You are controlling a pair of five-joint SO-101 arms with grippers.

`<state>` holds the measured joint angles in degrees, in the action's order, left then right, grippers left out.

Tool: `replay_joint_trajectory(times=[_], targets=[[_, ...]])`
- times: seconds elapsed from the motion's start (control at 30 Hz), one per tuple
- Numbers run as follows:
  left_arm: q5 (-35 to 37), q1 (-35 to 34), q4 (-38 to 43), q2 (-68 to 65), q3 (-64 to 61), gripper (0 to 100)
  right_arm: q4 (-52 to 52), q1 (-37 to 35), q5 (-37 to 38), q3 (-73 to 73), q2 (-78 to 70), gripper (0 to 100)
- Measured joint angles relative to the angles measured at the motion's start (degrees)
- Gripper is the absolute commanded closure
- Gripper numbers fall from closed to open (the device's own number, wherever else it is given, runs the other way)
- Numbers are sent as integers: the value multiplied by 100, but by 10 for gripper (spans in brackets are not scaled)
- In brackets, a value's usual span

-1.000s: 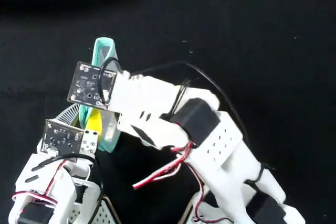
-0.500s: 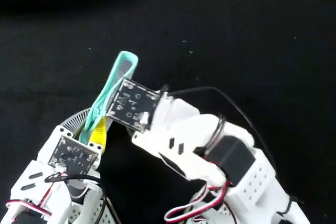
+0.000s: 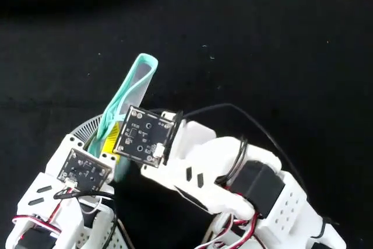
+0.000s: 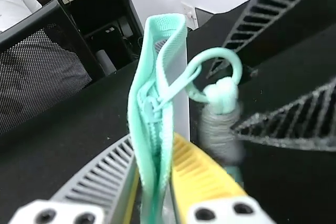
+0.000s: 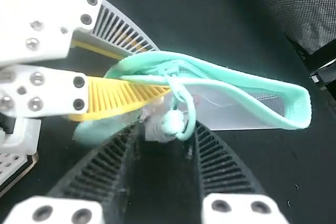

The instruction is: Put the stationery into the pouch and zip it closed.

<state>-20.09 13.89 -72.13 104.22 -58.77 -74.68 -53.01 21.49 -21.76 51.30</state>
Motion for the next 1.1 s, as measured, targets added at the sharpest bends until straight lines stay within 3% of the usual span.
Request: replay_joint_trajectory(times=[0.5,0.67,0.9,1.1], targets=[[264,0,0,0,0,970,431,0,-18,0,0,865],[264,0,0,0,0,970,431,0,-18,0,0,982],[264,0,0,0,0,970,519,18,-35,9,0,986],[264,0,0,0,-18,970,844,440,-246,9,0,986]])
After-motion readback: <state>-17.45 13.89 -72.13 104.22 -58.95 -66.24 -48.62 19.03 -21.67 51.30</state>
